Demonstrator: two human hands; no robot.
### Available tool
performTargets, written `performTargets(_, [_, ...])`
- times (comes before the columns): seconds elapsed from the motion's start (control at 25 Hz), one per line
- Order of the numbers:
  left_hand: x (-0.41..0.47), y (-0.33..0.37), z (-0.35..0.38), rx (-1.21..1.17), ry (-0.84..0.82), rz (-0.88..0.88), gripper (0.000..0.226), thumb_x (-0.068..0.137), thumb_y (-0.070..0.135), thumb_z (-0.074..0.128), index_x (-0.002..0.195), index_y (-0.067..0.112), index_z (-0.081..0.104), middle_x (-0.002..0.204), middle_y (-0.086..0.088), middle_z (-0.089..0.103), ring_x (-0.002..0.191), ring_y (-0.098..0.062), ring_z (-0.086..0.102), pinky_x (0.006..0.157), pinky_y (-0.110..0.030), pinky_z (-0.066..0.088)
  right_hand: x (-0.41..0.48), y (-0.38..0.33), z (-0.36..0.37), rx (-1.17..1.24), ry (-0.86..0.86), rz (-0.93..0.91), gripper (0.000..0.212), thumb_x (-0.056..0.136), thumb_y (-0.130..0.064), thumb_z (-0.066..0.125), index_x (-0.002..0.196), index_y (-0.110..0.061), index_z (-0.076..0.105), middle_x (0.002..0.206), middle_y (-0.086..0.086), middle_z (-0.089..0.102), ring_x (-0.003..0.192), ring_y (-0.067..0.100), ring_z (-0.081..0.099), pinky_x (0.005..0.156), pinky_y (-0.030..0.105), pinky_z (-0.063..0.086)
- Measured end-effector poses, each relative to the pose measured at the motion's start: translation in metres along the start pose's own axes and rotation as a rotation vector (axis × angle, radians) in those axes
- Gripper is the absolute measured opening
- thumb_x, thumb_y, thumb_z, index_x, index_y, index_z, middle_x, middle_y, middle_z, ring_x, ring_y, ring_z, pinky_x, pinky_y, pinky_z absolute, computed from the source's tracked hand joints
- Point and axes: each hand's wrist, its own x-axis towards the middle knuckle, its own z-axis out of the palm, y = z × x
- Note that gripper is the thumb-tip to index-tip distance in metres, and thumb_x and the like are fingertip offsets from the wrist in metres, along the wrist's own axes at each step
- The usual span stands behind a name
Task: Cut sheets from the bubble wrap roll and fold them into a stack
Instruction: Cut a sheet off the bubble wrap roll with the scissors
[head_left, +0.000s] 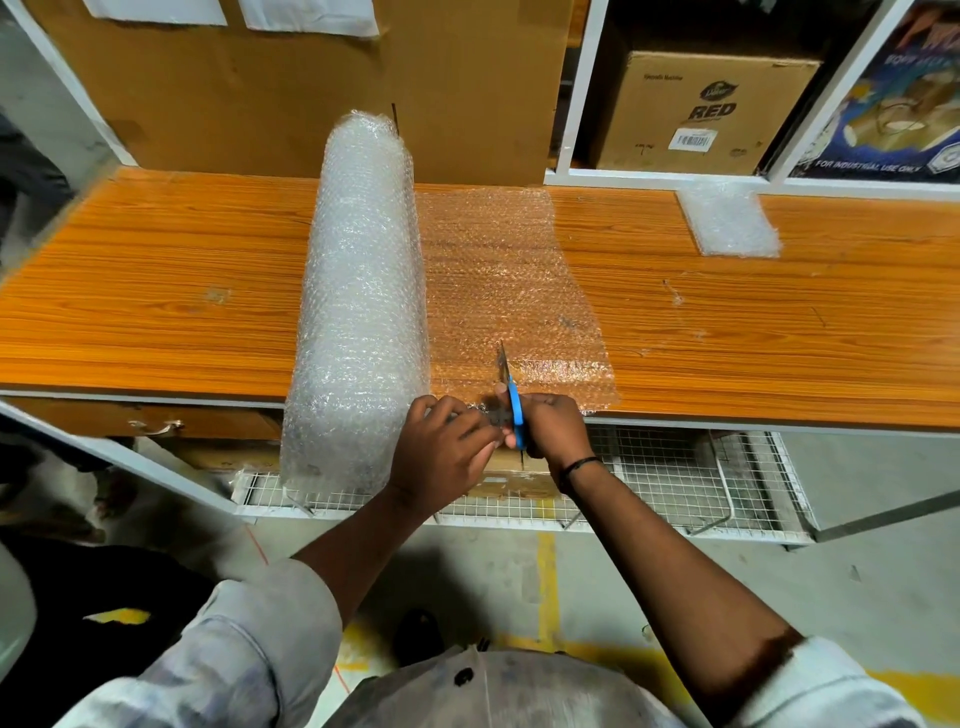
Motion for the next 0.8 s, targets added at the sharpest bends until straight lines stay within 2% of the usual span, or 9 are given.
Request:
performTargets(0.12, [-0.002,0.001,0.0,-0.01,0.003,0.022,0.01,0.093,0.028,0.067,0.095,0.026,0.076,0.096,0.005,0.072,0.089,-0.025,0.062,0.08,-0.04,0.04,0.001,0.001,-0.002,0.003,0.001,0.01,0.038,0.091,-0.034,0.077,0.09,0.004,0.077,0.052,0.006,0.059,0.04,0.013,0.038,0.042,0.021,0.025])
performTargets(0.24, [-0.004,0.0,0.0,-0.019,0.011,0.028,0.012,0.094,0.029,0.065,0.094,0.026,0.076,0.096,0.005,0.072,0.089,-0.025,0.063,0.08,-0.039,0.038,0.002,-0.002,-0.003,0.022,-0.015,0.014,0.033,0.092,-0.028,0.075,0.079,0.002,0.075,0.054,0.009,0.06,0.039,0.014,0.042,0.041,0.019,0.027])
performTargets(0.32, [-0.003,-0.001,-0.002,-0.023,0.012,0.032,0.013,0.095,0.029,0.063,0.094,0.026,0.076,0.097,0.006,0.072,0.089,-0.024,0.063,0.081,-0.039,0.038,0.006,-0.009,-0.004,0.036,0.001,0.01,0.03,0.092,-0.019,0.072,0.072,0.003,0.072,0.055,0.011,0.063,0.043,0.017,0.052,0.044,0.019,0.039])
performTargets(0.4, [-0.002,-0.002,-0.004,-0.032,0.025,0.029,0.014,0.096,0.03,0.062,0.093,0.025,0.075,0.097,0.006,0.072,0.089,-0.024,0.063,0.081,-0.039,0.039,0.01,-0.017,-0.002,0.013,0.02,-0.003,0.032,0.09,-0.02,0.074,0.07,0.004,0.072,0.056,0.01,0.066,0.047,0.019,0.059,0.051,0.02,0.047])
performTargets(0.48, [0.0,-0.002,-0.006,-0.042,0.043,0.018,0.014,0.096,0.029,0.063,0.092,0.025,0.075,0.096,0.006,0.072,0.088,-0.024,0.064,0.08,-0.039,0.04,0.011,-0.022,0.002,-0.007,0.034,-0.008,0.033,0.086,-0.024,0.077,0.061,-0.005,0.068,0.051,0.005,0.061,0.041,0.014,0.054,0.045,0.016,0.041])
performTargets(0.52, [0.001,-0.002,-0.006,-0.045,0.05,0.016,0.013,0.096,0.029,0.064,0.092,0.025,0.075,0.096,0.006,0.072,0.088,-0.025,0.064,0.08,-0.04,0.04,0.011,-0.022,0.004,-0.032,0.044,-0.015,0.031,0.08,-0.027,0.077,0.061,-0.005,0.067,0.052,0.006,0.059,0.042,0.016,0.051,0.045,0.018,0.038])
performTargets(0.6, [0.001,0.0,-0.005,-0.052,0.051,0.022,0.009,0.093,0.028,0.066,0.092,0.026,0.075,0.096,0.006,0.071,0.088,-0.025,0.064,0.079,-0.04,0.041,0.012,-0.02,0.003,-0.08,0.04,-0.033,0.03,0.075,-0.031,0.074,0.068,-0.001,0.072,0.059,0.012,0.06,0.051,0.02,0.05,0.055,0.025,0.04])
performTargets(0.72, [-0.004,-0.002,-0.003,-0.066,0.031,0.018,0.006,0.089,0.026,0.07,0.093,0.026,0.075,0.097,0.007,0.071,0.089,-0.025,0.064,0.078,-0.04,0.042,0.013,-0.016,-0.001,-0.061,-0.001,-0.02,0.026,0.087,-0.025,0.075,0.071,-0.004,0.074,0.063,0.016,0.066,0.052,0.022,0.056,0.061,0.03,0.047])
performTargets(0.8, [-0.005,-0.002,-0.001,-0.074,0.024,-0.016,0.008,0.09,0.033,0.072,0.092,0.026,0.075,0.097,0.007,0.071,0.09,-0.024,0.063,0.079,-0.039,0.041,0.016,-0.016,-0.004,-0.057,0.001,-0.011,0.028,0.083,-0.028,0.074,0.076,-0.001,0.075,0.065,0.015,0.068,0.054,0.023,0.059,0.063,0.032,0.048])
